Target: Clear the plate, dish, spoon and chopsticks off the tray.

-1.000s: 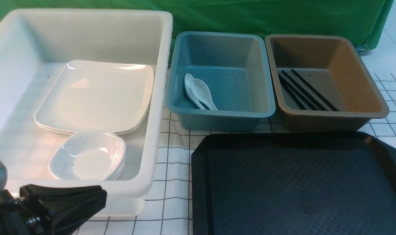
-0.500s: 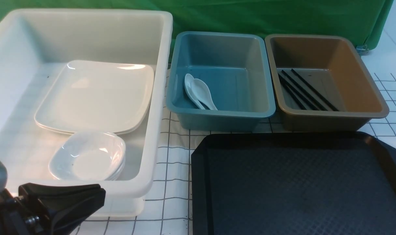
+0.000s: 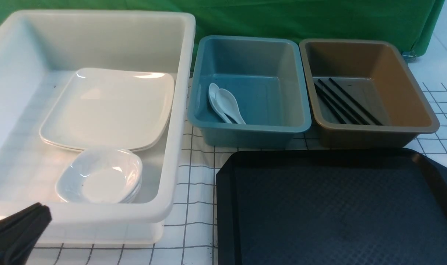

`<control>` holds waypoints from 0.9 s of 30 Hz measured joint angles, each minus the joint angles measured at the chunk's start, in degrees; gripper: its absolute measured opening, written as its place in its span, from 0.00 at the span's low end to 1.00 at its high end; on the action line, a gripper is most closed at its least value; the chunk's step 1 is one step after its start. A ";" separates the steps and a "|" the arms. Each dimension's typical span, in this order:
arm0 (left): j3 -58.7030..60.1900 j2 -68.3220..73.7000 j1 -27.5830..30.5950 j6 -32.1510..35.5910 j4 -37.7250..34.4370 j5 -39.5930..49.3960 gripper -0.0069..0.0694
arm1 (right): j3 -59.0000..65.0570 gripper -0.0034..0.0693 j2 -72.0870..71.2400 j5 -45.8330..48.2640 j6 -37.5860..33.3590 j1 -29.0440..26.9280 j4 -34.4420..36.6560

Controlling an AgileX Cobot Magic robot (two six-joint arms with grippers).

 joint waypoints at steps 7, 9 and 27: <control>6.30 -7.78 12.45 -0.44 0.54 0.58 0.09 | 0.00 0.29 0.00 0.45 0.00 0.00 0.00; 6.36 -8.54 13.92 -0.44 1.40 0.67 0.09 | 0.00 0.29 0.00 0.67 0.00 0.00 0.00; 6.37 -9.02 15.24 0.02 3.04 4.71 0.09 | 0.00 0.32 0.00 0.89 0.00 0.00 0.00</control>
